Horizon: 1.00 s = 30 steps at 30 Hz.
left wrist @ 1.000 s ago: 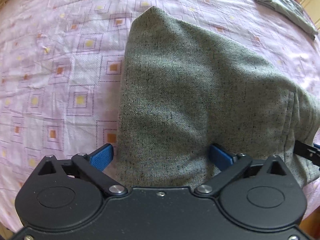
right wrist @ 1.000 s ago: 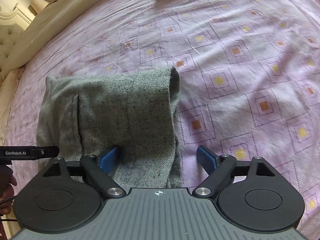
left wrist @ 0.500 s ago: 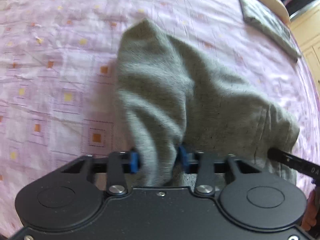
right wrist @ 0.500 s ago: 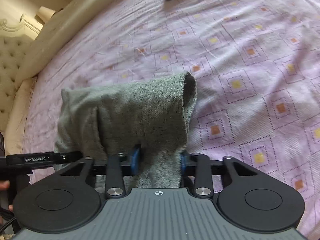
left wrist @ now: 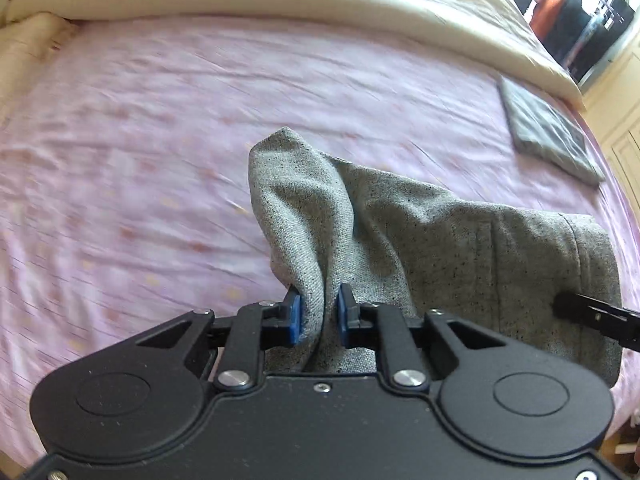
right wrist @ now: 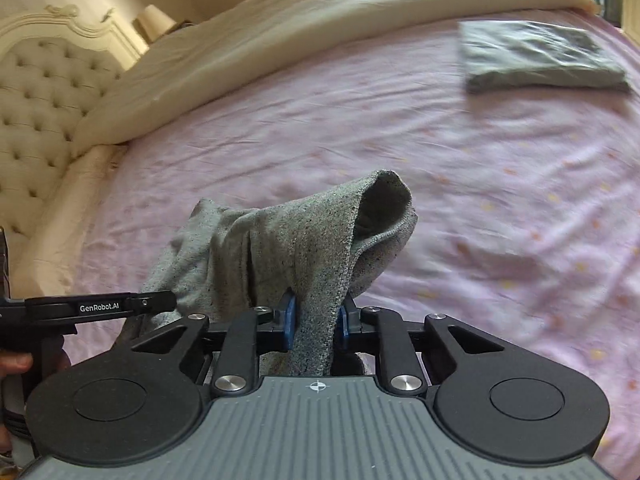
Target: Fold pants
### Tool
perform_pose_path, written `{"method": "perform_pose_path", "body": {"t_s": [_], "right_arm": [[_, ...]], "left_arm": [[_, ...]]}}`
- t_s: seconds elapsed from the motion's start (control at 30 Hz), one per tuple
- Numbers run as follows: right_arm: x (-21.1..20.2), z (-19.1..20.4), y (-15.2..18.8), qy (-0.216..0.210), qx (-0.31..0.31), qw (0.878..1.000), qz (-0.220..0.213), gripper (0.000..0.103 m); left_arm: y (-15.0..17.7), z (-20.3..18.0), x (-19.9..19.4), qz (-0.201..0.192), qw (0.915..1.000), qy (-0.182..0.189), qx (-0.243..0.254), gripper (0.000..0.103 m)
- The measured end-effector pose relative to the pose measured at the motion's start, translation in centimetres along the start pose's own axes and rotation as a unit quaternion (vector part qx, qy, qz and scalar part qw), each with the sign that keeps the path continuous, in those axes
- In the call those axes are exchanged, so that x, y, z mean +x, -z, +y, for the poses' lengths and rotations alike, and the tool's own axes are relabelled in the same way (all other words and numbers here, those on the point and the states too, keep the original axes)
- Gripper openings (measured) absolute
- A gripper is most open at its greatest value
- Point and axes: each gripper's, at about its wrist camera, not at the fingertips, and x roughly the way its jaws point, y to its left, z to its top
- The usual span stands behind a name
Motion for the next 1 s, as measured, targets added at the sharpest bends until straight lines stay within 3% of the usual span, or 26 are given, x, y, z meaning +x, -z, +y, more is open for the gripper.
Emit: {"method": "perform_pose_path", "body": {"t_s": [0.17, 0.23, 0.27, 0.33, 0.4, 0.43, 0.47, 0.53, 0.63, 0.7, 0.8, 0.87, 1.0], "right_arm": [[5.5, 7.1, -3.2, -0.048, -0.018, 0.999, -0.003, 0.02], [7.9, 9.3, -4.0, -0.054, -0.026, 0.998, -0.003, 0.021], [9.5, 9.9, -4.3, -0.05, -0.023, 0.999, -0.002, 0.022], [13.2, 10.1, -4.4, -0.009, -0.006, 1.0, 0.018, 0.03], [16.3, 9.9, -4.2, 0.077, 0.01, 0.995, 0.06, 0.03], [16.8, 9.9, -4.0, 0.107, 0.014, 0.992, 0.067, 0.029], [16.7, 10.0, -3.8, 0.109, 0.017, 0.992, 0.06, 0.029], [15.4, 11.0, -2.9, 0.078, 0.004, 0.997, 0.024, 0.029], [14.8, 14.1, -2.4, 0.054, -0.054, 0.997, 0.004, 0.025], [15.4, 15.4, -1.8, 0.047, -0.083, 0.995, 0.019, 0.024], [17.6, 15.4, 0.4, 0.082, -0.101, 0.989, 0.072, 0.023], [18.8, 14.5, 1.6, 0.096, -0.085, 0.985, 0.116, 0.015], [17.2, 15.2, 1.7, 0.094, -0.078, 0.987, 0.107, 0.014]], "left_arm": [[-3.5, 8.0, -1.7, -0.031, 0.9986, -0.038, -0.019, 0.024], [-4.2, 10.7, -0.7, -0.028, 0.9975, -0.06, -0.027, 0.037], [-4.3, 12.0, 0.2, -0.02, 0.996, -0.082, -0.028, 0.05], [-4.1, 14.6, 1.9, -0.007, 0.9905, -0.133, -0.031, 0.05], [-3.7, 16.8, 3.1, 0.015, 0.9836, -0.175, -0.04, 0.049], [-3.5, 17.9, 3.2, 0.027, 0.9822, -0.179, -0.052, 0.049], [-3.4, 18.6, 3.2, 0.031, 0.9827, -0.17, -0.066, 0.048], [-3.0, 19.5, 2.8, 0.025, 0.9856, -0.143, -0.087, 0.049], [-2.4, 18.8, 3.4, 0.03, 0.9886, -0.118, -0.088, 0.049], [-1.5, 18.0, 4.4, 0.051, 0.991, -0.105, -0.065, 0.051], [0.6, 17.0, 6.4, 0.097, 0.9887, -0.112, -0.023, 0.051], [1.8, 17.2, 7.1, 0.113, 0.9869, -0.114, -0.018, 0.052], [1.3, 18.2, 5.6, 0.109, 0.9883, -0.098, -0.041, 0.051]]}}
